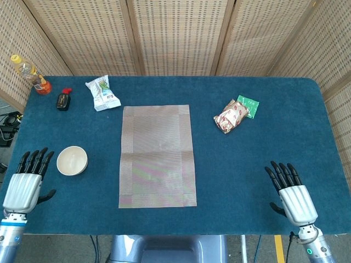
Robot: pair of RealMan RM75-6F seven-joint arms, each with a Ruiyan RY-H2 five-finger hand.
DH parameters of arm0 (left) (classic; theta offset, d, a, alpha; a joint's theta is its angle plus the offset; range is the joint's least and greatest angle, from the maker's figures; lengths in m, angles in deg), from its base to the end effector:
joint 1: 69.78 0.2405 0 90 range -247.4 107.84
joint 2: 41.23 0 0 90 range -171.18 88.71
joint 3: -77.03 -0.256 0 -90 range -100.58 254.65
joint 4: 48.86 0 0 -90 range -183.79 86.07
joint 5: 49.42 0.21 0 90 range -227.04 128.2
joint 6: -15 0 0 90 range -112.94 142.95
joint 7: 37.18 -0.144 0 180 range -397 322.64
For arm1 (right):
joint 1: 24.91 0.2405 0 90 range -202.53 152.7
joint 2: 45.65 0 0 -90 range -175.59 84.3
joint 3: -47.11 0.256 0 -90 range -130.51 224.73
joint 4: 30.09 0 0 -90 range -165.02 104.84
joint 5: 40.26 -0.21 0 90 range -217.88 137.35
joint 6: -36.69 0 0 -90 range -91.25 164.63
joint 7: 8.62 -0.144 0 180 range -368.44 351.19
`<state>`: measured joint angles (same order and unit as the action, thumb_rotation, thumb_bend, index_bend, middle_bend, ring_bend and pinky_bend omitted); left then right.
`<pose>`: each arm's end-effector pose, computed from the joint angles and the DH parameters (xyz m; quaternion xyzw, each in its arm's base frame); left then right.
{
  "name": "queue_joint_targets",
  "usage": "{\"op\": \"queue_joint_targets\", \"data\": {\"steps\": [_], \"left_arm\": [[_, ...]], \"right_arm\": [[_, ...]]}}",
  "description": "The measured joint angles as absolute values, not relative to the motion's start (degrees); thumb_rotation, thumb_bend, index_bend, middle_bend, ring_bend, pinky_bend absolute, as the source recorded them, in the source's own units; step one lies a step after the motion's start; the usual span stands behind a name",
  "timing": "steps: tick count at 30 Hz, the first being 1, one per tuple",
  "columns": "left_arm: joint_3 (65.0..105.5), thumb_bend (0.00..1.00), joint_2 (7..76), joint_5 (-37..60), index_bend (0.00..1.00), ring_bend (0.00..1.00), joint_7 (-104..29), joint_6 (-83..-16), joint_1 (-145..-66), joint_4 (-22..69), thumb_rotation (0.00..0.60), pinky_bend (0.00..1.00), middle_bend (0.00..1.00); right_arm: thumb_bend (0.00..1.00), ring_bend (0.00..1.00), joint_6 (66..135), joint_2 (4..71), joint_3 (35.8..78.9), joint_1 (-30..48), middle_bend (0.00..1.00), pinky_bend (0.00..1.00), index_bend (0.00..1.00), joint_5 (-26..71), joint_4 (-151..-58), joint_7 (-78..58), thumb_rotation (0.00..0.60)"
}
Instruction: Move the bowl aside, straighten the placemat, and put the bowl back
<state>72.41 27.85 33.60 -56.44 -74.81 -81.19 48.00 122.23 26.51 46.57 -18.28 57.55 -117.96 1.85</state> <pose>-0.2801 0.1845 0.1219 -0.6472 -0.3246 -0.3404 0.6000 -0.2831 -0.1740 0.1031 0.6878 -0.3017 0.3878 0.5343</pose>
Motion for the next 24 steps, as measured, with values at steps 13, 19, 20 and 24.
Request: {"op": "queue_joint_targets", "data": {"steps": [13, 19, 20, 24], "left_arm": [[72.8, 0.09, 25.5, 36.9, 0.00, 0.00, -52.4, -78.3, -77.2, 47.7, 0.600, 0.00, 0.00], [73.5, 0.08, 25.2, 37.4, 0.00, 0.00, -51.5, -78.9, -76.4, 47.5, 0.600, 0.00, 0.00], [73.6, 0.09, 25.1, 37.5, 0.00, 0.00, -51.2, -78.7, -76.3, 47.4, 0.600, 0.00, 0.00], [73.9, 0.09, 25.0, 37.4, 0.00, 0.00, -51.0, -78.1, -76.1, 47.1, 0.600, 0.00, 0.00]], "right_arm": [[0.00, 0.00, 115.8, 36.7, 43.7, -14.5, 0.00, 0.00, 0.07, 64.7, -122.1, 9.8, 0.600], [0.00, 0.00, 110.5, 45.2, 44.8, -11.9, 0.00, 0.00, 0.10, 64.3, -120.9, 14.0, 0.600], [0.00, 0.00, 109.7, 46.5, 45.1, -11.6, 0.00, 0.00, 0.11, 63.7, -120.6, 14.6, 0.600], [0.00, 0.00, 106.5, 51.2, 46.3, -10.4, 0.00, 0.00, 0.12, 60.4, -118.9, 16.0, 0.600]]}}
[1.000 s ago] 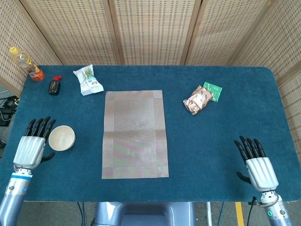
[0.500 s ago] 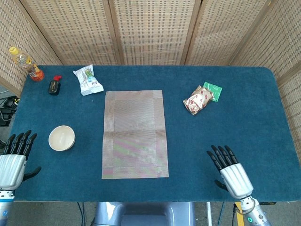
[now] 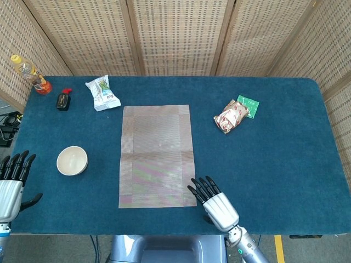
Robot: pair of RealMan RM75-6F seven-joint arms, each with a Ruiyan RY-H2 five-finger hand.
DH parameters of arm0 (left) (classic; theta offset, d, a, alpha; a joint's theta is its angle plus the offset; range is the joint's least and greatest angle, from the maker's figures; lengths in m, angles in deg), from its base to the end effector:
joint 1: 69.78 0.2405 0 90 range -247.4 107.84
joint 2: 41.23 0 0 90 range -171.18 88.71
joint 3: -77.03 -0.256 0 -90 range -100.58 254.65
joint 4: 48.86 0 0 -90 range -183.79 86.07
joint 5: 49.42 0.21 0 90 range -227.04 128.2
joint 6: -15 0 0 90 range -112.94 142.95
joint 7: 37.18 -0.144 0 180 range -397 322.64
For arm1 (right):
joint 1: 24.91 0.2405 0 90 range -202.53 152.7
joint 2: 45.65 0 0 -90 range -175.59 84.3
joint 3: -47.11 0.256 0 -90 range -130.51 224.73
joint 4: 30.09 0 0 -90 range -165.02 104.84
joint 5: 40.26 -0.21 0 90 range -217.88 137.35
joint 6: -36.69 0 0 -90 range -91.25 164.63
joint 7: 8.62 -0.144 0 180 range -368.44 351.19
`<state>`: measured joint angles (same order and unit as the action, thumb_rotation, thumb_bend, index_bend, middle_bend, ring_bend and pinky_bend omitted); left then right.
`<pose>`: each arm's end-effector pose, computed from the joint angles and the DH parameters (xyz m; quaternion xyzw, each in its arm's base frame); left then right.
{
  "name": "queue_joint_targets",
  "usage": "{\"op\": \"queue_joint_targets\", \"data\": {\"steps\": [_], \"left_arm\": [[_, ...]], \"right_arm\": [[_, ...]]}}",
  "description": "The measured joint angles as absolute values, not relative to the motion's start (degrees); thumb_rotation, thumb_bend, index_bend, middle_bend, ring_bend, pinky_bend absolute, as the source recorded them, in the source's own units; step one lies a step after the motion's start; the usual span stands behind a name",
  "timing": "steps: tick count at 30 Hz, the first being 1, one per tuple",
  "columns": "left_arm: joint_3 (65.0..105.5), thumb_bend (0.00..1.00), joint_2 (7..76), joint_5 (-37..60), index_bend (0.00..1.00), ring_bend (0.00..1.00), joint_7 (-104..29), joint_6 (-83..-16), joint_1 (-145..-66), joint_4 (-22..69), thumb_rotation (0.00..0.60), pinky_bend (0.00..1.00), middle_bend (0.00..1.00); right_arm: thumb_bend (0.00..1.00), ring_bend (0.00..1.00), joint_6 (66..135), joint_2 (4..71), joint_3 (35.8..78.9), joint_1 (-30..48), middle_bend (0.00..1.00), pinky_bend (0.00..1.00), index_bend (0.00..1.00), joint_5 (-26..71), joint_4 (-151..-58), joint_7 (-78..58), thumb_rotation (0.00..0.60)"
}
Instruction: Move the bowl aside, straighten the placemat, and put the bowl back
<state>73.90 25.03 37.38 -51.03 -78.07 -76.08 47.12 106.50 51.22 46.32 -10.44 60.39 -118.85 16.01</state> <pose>-0.2903 0.1652 0.1465 -0.6206 -0.3252 -0.3631 0.6142 -0.1649 -0.1760 -0.0479 0.7582 -0.3076 0.4360 0.3747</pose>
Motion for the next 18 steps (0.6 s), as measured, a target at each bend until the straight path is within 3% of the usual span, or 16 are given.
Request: {"op": "queue_joint_targets", "data": {"steps": [18], "left_arm": [[76.1, 0.09, 24.4, 35.4, 0.00, 0.00, -49.3, -74.1, -75.8, 46.7, 0.600, 0.00, 0.00]], "right_arm": [[0.02, 0.00, 101.6, 62.1, 49.5, -6.3, 0.00, 0.00, 0.13, 52.2, -110.2, 16.2, 0.600]]}}
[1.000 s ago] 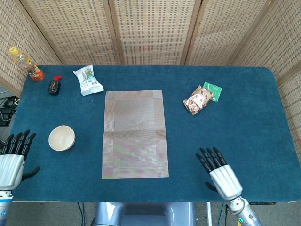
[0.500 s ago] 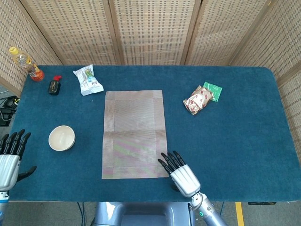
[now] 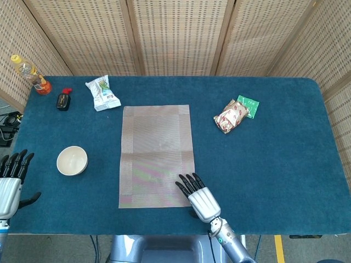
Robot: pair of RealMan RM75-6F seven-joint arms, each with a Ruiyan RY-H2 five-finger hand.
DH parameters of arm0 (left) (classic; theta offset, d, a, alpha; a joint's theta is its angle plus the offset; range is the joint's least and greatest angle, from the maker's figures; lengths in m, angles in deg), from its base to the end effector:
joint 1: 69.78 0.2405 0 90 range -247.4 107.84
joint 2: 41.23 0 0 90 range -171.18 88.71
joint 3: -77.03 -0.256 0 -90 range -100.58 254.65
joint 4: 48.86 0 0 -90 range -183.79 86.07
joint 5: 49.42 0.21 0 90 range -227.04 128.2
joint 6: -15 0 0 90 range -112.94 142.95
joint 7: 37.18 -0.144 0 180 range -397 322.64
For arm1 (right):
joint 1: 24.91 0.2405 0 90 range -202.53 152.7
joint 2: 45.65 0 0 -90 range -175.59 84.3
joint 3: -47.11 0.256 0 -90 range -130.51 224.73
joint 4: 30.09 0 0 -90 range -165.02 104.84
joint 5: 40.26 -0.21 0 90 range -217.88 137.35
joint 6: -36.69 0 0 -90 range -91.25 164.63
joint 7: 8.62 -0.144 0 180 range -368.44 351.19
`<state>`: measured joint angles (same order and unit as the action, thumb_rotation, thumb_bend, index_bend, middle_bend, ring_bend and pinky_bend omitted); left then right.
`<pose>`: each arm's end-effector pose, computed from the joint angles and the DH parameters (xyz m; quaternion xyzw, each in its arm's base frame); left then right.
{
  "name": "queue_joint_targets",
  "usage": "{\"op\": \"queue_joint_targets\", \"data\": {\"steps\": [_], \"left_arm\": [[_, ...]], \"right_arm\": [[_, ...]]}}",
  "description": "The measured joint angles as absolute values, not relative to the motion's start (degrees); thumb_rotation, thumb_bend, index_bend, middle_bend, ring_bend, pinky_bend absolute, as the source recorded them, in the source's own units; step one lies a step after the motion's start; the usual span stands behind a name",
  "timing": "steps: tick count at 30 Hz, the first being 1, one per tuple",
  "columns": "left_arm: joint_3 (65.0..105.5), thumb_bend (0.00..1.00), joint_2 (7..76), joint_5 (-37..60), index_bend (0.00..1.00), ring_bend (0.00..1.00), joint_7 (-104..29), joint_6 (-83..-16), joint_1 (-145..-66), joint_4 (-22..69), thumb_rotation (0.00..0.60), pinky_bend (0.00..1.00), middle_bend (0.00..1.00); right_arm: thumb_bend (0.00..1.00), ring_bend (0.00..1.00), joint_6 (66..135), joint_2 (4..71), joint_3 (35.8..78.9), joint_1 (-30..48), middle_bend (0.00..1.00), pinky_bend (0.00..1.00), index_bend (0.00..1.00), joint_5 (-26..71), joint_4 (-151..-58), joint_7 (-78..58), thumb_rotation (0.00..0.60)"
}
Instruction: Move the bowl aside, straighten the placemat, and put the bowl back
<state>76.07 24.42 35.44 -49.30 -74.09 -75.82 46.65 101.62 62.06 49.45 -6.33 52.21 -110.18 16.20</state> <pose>-0.2985 0.1722 0.1471 -0.6172 -0.3460 -0.3508 0.6134 -0.1476 -0.1985 -0.0998 0.7536 -0.3487 0.4185 0.3680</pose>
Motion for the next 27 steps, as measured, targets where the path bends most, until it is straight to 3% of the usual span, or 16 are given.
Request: {"op": "queue_joint_targets", "data": {"steps": [6, 14, 17, 22, 27], "left_arm": [[76.7, 0.09, 24.5, 35.2, 0.00, 0.00, -49.0, -73.1, -75.8, 46.4, 0.600, 0.00, 0.00], [77.1, 0.09, 24.6, 35.3, 0.00, 0.00, -48.9, -72.7, -75.7, 46.3, 0.600, 0.00, 0.00], [77.1, 0.09, 24.6, 35.5, 0.00, 0.00, -49.0, -72.7, -75.6, 46.3, 0.600, 0.00, 0.00], [77.2, 0.09, 24.6, 36.0, 0.00, 0.00, -49.1, -72.7, -75.4, 46.4, 0.600, 0.00, 0.00], [77.2, 0.09, 24.7, 36.3, 0.00, 0.00, -49.5, -72.6, -75.3, 46.6, 0.600, 0.00, 0.00]], "right_arm": [[0.09, 0.00, 100.5, 63.7, 50.2, -5.2, 0.00, 0.00, 0.15, 50.0, -108.2, 16.3, 0.600], [0.43, 0.00, 102.1, 65.1, 50.1, -4.0, 0.00, 0.00, 0.21, 51.4, -104.6, 15.3, 0.600], [0.50, 0.00, 104.1, 65.5, 49.6, -3.8, 0.00, 0.00, 0.22, 53.0, -103.2, 13.4, 0.600], [0.56, 0.00, 107.3, 65.7, 48.5, -3.8, 0.00, 0.00, 0.22, 54.9, -101.0, 10.2, 0.600], [0.54, 0.00, 108.7, 65.0, 47.9, -3.9, 0.00, 0.00, 0.22, 55.3, -100.9, 8.6, 0.600]]}}
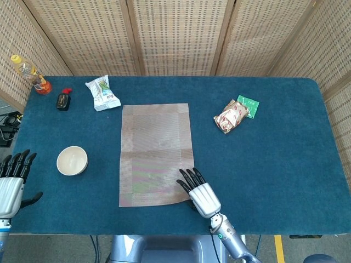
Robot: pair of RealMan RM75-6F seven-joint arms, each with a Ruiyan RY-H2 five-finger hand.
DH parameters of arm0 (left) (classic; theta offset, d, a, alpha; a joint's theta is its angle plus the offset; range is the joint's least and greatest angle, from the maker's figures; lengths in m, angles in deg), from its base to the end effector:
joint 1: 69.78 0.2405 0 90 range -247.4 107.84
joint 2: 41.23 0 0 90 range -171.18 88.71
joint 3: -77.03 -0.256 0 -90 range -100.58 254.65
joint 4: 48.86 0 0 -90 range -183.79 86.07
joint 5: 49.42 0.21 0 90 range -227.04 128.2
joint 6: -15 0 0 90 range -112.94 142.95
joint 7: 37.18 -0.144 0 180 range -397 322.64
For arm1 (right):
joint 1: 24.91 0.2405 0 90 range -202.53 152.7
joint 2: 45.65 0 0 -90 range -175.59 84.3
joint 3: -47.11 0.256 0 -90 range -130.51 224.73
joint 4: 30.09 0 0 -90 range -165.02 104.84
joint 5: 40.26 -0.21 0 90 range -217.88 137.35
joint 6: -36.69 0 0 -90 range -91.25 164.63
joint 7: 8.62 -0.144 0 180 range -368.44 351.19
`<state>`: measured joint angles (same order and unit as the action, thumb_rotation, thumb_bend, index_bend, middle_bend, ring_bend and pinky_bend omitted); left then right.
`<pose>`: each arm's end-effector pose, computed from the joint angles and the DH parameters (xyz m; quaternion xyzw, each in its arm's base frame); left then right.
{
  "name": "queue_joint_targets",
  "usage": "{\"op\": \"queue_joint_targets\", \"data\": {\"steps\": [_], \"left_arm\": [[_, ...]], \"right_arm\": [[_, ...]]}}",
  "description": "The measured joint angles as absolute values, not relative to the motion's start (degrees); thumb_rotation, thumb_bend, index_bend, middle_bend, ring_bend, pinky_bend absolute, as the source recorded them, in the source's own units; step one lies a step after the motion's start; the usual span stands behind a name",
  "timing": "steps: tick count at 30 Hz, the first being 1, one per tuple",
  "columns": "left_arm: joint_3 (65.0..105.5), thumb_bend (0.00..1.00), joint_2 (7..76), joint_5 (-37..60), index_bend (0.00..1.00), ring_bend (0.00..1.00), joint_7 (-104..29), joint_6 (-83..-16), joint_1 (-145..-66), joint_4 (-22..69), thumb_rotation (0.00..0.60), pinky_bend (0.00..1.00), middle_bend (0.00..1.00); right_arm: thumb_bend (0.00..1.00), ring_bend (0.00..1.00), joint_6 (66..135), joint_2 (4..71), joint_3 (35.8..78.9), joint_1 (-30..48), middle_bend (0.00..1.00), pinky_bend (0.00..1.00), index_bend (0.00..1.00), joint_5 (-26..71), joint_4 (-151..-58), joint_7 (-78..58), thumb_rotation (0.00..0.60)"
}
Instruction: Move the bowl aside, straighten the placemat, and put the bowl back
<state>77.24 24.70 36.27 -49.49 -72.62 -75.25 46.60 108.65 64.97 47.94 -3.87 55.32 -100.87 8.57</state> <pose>-0.2975 0.1734 0.1442 -0.6209 -0.3472 -0.3507 0.6091 -0.1559 -0.2097 -0.1020 0.7366 -0.3236 0.4581 0.3780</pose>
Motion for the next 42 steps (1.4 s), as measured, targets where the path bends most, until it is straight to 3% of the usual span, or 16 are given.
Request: {"op": "queue_joint_targets", "data": {"steps": [3, 6, 16, 22, 32, 42], "left_arm": [[77.3, 0.09, 24.8, 36.3, 0.00, 0.00, -49.7, -72.3, -75.2, 46.7, 0.600, 0.00, 0.00], [77.4, 0.09, 24.8, 36.2, 0.00, 0.00, -49.9, -72.1, -75.2, 46.7, 0.600, 0.00, 0.00], [77.9, 0.09, 24.9, 35.5, 0.00, 0.00, -50.1, -71.3, -75.2, 46.9, 0.600, 0.00, 0.00], [78.0, 0.09, 24.8, 35.5, 0.00, 0.00, -50.0, -71.1, -75.2, 47.0, 0.600, 0.00, 0.00], [78.1, 0.08, 24.7, 35.9, 0.00, 0.00, -49.8, -71.2, -75.0, 47.2, 0.600, 0.00, 0.00], [78.3, 0.08, 24.8, 35.7, 0.00, 0.00, -49.8, -70.8, -75.0, 47.1, 0.600, 0.00, 0.00]], "right_arm": [[0.50, 0.00, 108.6, 64.8, 47.9, -3.8, 0.00, 0.00, 0.27, 55.0, -100.3, 7.8, 0.600], [0.44, 0.00, 108.6, 64.9, 48.0, -3.6, 0.00, 0.00, 0.37, 54.7, -99.5, 6.9, 0.600], [0.41, 0.00, 111.8, 66.0, 48.6, -3.1, 0.20, 0.00, 0.65, 55.5, -96.0, 2.1, 0.600], [0.40, 0.00, 112.8, 66.7, 47.9, -3.0, 0.23, 0.00, 0.68, 56.1, -94.7, 0.6, 0.600], [0.44, 0.00, 113.5, 66.3, 47.1, -3.2, 0.19, 0.00, 0.64, 56.2, -95.5, 0.7, 0.600], [0.59, 0.00, 112.7, 66.5, 47.1, -3.2, 0.19, 0.00, 0.64, 55.1, -95.5, 1.4, 0.600]]}}
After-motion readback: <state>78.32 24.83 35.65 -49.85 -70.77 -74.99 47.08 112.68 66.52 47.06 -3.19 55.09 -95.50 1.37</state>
